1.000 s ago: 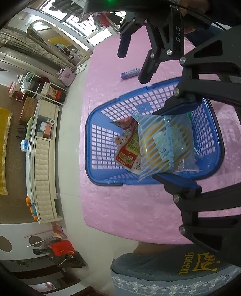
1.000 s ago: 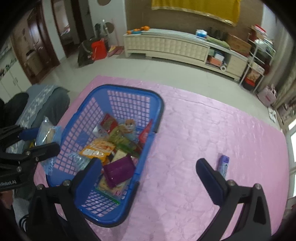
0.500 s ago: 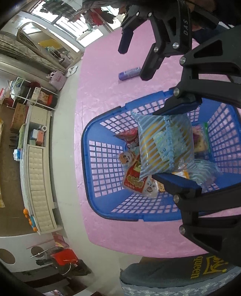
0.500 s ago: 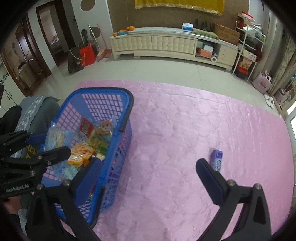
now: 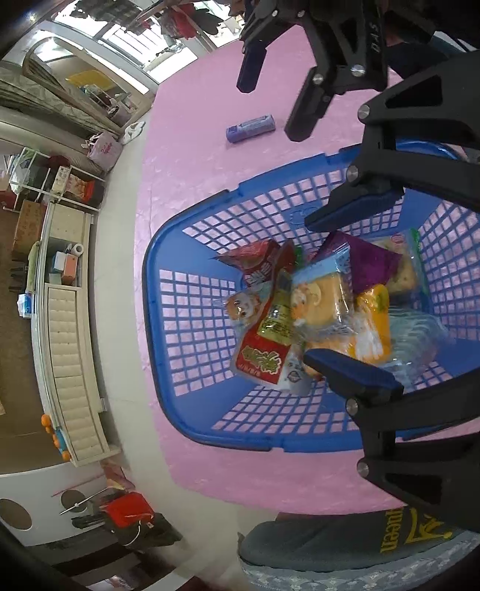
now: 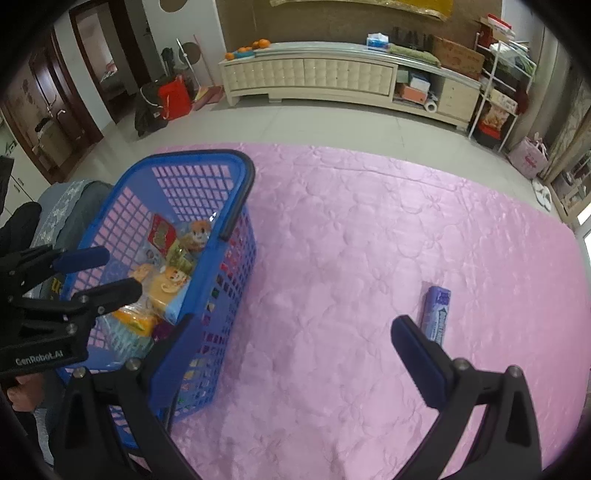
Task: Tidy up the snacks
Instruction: 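Move the right tool toward the purple Doublemint gum pack on the table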
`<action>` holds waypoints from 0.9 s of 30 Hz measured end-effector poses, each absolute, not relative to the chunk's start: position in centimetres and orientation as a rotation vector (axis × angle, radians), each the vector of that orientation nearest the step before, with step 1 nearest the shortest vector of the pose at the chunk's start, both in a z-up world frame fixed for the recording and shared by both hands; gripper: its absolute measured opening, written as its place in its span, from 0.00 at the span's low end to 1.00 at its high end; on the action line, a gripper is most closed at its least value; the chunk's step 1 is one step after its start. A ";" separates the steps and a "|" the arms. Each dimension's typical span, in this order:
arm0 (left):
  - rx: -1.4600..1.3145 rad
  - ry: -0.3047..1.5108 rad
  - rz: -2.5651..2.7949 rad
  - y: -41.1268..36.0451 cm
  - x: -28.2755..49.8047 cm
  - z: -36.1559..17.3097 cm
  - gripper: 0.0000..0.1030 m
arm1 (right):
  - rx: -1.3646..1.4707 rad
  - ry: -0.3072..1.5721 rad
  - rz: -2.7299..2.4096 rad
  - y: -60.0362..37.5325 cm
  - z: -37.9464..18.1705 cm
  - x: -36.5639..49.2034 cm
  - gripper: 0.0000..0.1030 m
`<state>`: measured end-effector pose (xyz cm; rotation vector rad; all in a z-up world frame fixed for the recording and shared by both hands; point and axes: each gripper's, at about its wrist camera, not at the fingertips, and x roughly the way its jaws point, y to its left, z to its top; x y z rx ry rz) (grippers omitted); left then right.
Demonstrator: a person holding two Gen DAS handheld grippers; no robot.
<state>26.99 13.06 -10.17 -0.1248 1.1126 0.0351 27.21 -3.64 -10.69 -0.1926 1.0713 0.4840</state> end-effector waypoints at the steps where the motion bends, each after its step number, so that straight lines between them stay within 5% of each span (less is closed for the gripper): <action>1: -0.120 1.114 0.034 12.9 26.8 -10.0 0.61 | -0.188 1.070 0.483 -3.8 -10.5 27.1 1.00; 12: -0.108 1.093 0.038 11.2 25.6 -7.5 0.61 | -0.197 1.046 0.400 -5.7 -8.2 26.7 1.00; 20: -0.127 1.102 0.112 11.1 27.3 -7.3 0.71 | -0.099 1.080 0.384 -8.8 -7.8 28.8 1.00; 27: -0.137 1.130 0.165 11.1 29.4 -8.2 1.00 | -0.064 1.107 0.374 -10.9 -8.8 31.0 1.00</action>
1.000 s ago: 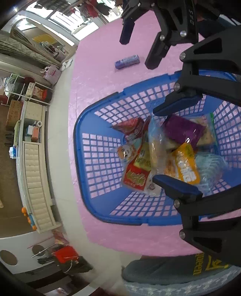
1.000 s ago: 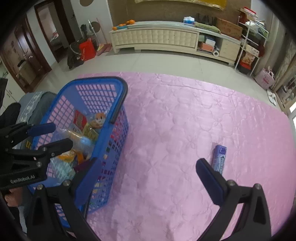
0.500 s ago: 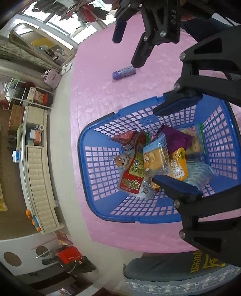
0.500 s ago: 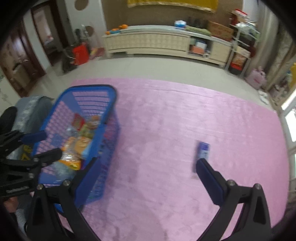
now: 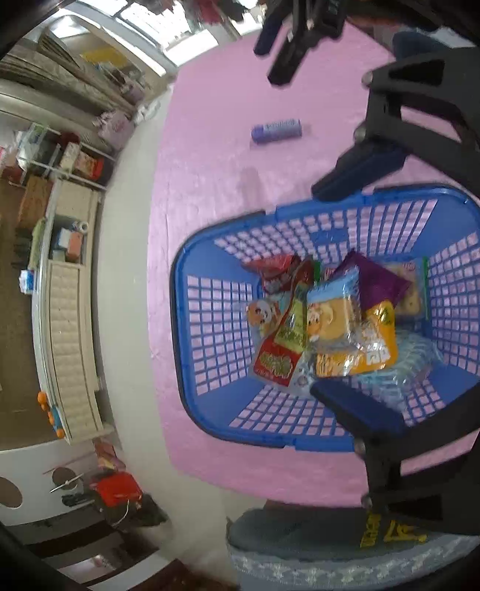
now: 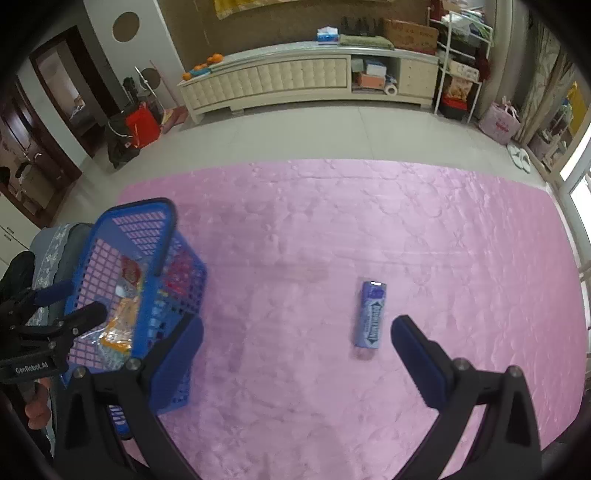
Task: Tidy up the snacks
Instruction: 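Move the right tool toward the purple Doublemint gum pack on the table, then grasp the purple Doublemint gum pack with the right tool and lift it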
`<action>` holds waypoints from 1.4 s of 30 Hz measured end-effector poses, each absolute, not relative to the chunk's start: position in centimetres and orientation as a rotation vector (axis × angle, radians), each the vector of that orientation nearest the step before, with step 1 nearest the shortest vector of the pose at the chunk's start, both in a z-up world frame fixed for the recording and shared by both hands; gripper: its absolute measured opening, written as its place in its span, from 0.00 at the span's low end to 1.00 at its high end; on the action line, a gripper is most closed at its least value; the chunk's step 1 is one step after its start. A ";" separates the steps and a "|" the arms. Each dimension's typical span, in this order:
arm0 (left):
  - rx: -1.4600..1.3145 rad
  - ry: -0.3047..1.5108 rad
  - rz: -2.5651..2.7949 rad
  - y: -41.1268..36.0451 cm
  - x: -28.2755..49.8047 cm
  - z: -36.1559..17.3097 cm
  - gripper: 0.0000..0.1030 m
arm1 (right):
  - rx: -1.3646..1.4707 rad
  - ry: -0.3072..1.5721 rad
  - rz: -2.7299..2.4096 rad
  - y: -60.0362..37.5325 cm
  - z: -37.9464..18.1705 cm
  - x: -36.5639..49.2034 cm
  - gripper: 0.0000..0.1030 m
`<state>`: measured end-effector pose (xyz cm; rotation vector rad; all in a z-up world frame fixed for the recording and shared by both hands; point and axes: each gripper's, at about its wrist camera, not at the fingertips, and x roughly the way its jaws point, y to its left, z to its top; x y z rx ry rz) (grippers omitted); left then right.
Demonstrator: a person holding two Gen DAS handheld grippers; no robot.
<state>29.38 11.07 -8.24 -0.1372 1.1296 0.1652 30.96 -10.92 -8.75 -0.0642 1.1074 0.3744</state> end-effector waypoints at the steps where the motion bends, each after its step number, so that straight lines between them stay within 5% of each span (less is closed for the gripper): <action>1: -0.123 1.133 0.174 10.9 29.7 -8.4 1.00 | -0.061 1.111 0.370 -11.3 -9.0 31.3 1.00; 17: -0.303 1.276 0.222 14.0 33.7 -14.8 1.00 | -0.015 1.291 0.302 -13.5 -18.3 36.4 0.99; 21: -0.372 1.282 0.232 15.1 34.3 -15.4 1.00 | -0.015 1.348 0.308 -13.5 -20.7 37.6 0.76; 26: -0.342 1.270 0.238 15.2 34.7 -15.3 1.00 | -0.059 1.356 0.308 -13.2 -21.9 38.0 0.61; 29: -0.347 1.274 0.246 15.5 34.7 -15.2 1.00 | -0.134 1.335 0.305 -12.8 -21.4 37.5 0.33; 42: -0.312 1.220 0.248 15.5 32.5 -11.5 1.00 | -0.072 1.257 0.492 -10.9 -13.7 32.8 0.33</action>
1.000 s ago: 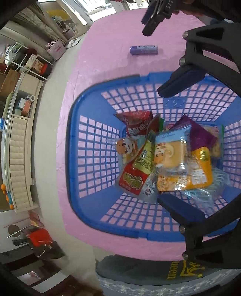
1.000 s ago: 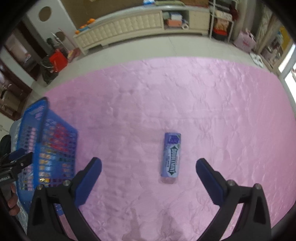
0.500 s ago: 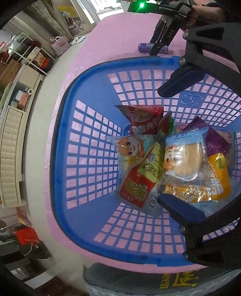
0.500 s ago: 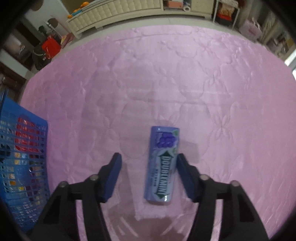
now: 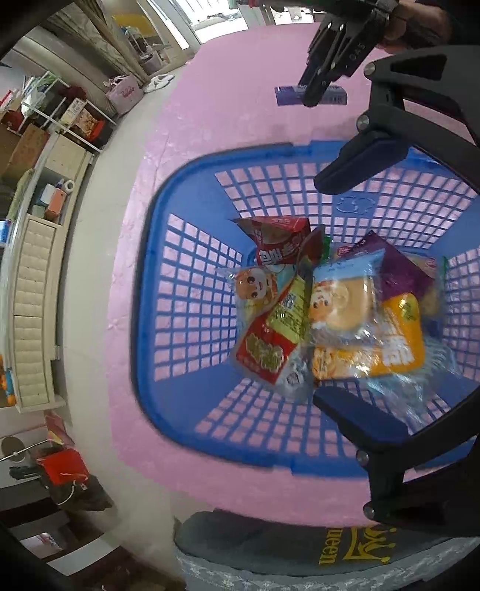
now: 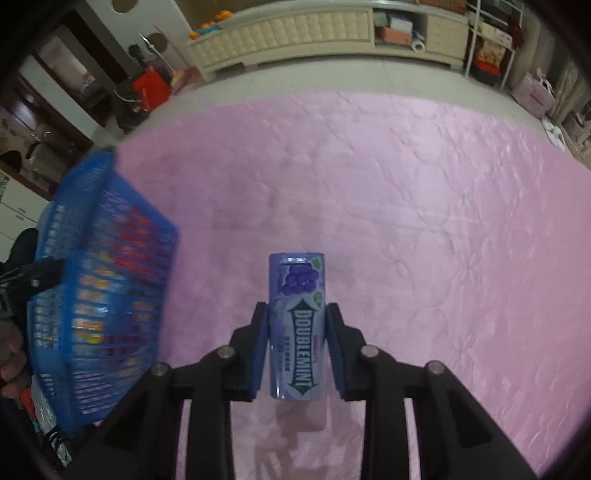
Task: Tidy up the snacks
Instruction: 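Grasp the purple Doublemint gum pack with the right tool and lift it, then carry the gum pack over the basket and open the right tool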
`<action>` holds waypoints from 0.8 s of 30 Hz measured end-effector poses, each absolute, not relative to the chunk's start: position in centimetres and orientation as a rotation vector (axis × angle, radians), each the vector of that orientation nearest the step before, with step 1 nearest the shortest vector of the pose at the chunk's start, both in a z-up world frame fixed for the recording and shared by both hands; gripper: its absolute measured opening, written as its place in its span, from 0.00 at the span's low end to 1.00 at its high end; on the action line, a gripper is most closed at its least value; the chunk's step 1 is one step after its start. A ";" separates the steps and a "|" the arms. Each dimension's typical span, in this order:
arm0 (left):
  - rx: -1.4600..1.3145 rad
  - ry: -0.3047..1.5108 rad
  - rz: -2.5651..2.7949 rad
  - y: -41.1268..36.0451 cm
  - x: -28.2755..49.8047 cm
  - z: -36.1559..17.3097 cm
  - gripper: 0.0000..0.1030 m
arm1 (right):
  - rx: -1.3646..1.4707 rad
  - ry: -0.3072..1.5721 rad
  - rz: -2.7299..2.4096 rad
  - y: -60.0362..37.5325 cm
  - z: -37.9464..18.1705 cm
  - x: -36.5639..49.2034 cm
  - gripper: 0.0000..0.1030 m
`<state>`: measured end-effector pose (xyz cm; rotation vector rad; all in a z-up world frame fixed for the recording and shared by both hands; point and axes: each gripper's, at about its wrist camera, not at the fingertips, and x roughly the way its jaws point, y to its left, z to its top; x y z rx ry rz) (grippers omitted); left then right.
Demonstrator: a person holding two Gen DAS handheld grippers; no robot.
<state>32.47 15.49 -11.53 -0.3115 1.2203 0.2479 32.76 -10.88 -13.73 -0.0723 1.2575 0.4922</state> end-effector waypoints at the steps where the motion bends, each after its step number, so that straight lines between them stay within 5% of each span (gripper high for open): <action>1: -0.310 1.210 0.248 15.6 32.1 -11.0 1.00 | -0.073 1.241 0.500 -10.7 -12.6 32.2 0.33; 9: -0.308 1.151 0.236 16.2 28.3 -8.5 1.00 | -0.105 1.151 0.567 -8.3 -6.2 29.7 0.33; 24: -0.309 1.092 0.215 19.6 25.4 -6.1 1.00 | -0.213 1.096 0.679 2.6 -3.8 27.8 0.33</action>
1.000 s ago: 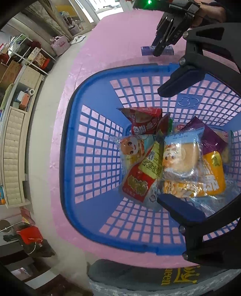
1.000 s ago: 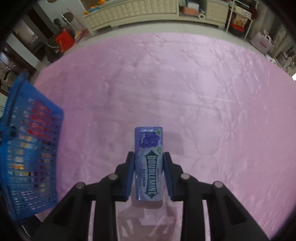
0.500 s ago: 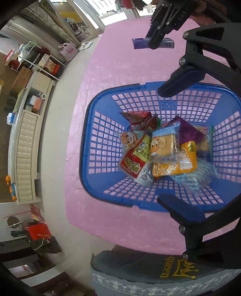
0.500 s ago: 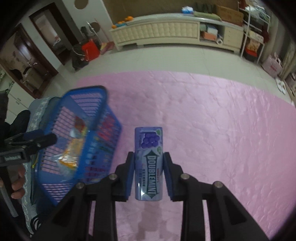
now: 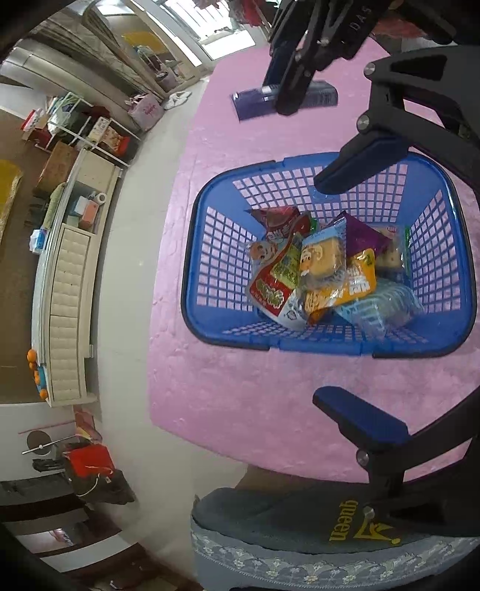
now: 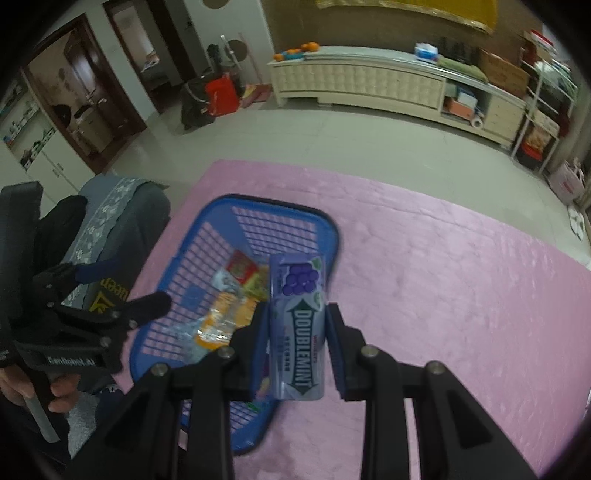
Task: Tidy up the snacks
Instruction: 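Carry the gum pack over the basket and open the right tool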
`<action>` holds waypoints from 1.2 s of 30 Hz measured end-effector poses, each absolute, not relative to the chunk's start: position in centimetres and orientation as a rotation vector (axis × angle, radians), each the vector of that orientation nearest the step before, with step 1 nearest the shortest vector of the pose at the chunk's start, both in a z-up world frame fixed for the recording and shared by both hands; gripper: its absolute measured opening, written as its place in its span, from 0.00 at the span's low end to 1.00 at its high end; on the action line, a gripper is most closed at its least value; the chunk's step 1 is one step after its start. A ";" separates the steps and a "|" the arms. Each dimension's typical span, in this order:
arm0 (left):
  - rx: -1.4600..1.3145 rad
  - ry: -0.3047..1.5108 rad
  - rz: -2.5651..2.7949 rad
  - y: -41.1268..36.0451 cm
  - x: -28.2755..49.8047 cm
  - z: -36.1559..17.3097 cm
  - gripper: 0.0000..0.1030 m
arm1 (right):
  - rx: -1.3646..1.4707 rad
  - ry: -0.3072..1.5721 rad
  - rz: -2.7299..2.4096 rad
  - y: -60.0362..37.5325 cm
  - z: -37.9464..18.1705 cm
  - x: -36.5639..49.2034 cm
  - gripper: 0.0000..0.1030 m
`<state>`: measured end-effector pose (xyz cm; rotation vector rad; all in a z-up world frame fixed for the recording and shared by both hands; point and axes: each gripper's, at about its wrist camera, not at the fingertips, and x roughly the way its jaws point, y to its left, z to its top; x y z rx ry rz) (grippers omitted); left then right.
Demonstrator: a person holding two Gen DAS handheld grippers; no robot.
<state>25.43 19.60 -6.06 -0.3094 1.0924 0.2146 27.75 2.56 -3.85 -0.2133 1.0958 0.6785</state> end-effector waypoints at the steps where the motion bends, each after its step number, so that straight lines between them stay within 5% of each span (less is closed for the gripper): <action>1: -0.315 1.091 0.215 19.9 25.3 -6.0 1.00 | -0.225 1.099 0.689 3.4 -4.0 27.6 0.33; 32: -0.343 1.111 0.213 24.0 23.5 -9.0 1.00 | -0.436 1.293 0.611 10.4 -12.4 27.0 0.34; 36: -0.353 1.097 0.203 23.6 23.1 -8.4 1.00 | -0.411 1.283 0.599 9.5 -11.6 26.9 0.58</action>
